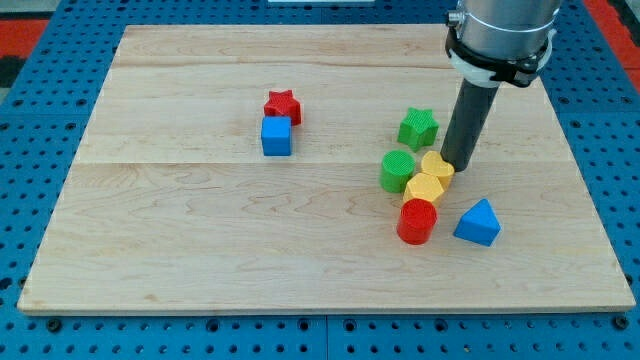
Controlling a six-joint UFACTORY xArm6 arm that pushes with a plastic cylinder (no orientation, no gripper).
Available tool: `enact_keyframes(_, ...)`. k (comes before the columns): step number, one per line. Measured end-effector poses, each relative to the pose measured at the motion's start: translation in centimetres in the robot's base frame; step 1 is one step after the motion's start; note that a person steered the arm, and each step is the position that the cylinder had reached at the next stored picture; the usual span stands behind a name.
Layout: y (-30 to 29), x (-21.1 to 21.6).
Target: Move the green star to the top of the yellow heart
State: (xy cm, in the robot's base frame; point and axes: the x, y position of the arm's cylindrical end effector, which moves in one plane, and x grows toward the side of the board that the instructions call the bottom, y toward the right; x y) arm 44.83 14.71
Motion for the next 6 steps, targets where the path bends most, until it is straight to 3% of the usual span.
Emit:
enact_keyframes(2,0.2,-8.9)
enact_keyframes(3,-4.7,-9.7)
enact_keyframes(4,-5.4,-6.8)
enact_keyframes(6,-5.4,-5.6)
